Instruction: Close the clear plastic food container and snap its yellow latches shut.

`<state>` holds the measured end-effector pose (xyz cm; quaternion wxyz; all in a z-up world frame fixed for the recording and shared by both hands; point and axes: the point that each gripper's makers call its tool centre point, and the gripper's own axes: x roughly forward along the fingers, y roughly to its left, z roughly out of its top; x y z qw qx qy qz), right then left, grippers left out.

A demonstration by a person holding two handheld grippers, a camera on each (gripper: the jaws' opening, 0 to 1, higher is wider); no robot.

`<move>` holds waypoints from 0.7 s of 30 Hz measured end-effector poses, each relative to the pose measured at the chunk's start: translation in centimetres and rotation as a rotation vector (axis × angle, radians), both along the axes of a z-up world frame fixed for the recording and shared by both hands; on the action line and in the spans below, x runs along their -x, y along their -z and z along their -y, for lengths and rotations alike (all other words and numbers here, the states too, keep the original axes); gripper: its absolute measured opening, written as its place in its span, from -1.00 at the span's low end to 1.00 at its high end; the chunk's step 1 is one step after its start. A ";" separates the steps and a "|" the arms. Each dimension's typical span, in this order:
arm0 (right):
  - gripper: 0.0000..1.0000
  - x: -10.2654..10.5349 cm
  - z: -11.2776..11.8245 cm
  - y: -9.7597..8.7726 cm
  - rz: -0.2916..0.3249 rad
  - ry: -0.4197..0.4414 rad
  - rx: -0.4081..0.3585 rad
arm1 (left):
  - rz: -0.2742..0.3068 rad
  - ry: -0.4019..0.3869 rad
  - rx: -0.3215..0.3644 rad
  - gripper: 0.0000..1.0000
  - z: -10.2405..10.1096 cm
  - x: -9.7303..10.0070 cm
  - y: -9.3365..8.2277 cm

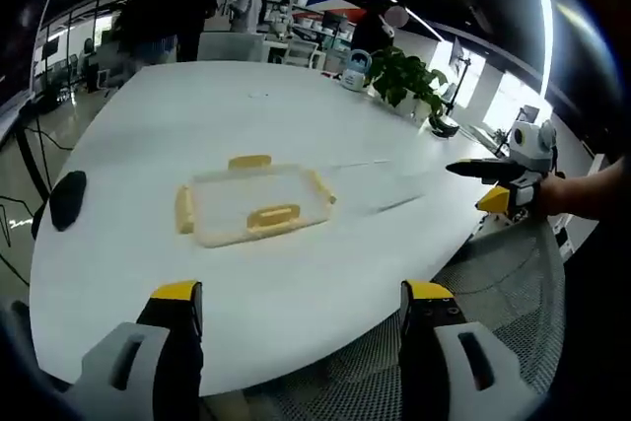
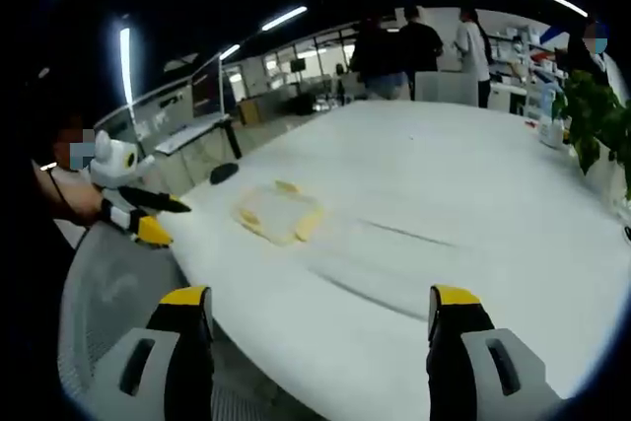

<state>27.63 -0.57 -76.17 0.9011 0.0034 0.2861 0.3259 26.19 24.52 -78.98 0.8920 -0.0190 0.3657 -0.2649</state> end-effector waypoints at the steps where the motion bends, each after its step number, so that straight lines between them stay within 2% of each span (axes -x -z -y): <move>1: 0.82 0.0 0.0 0.0 -0.003 0.000 -0.001 | 0.000 0.000 0.000 0.65 0.0 0.0 0.0; 21: 0.80 -0.1 -0.4 -0.5 0.011 -0.008 -0.005 | 0.005 -0.001 -0.004 0.65 -0.1 -0.2 -0.3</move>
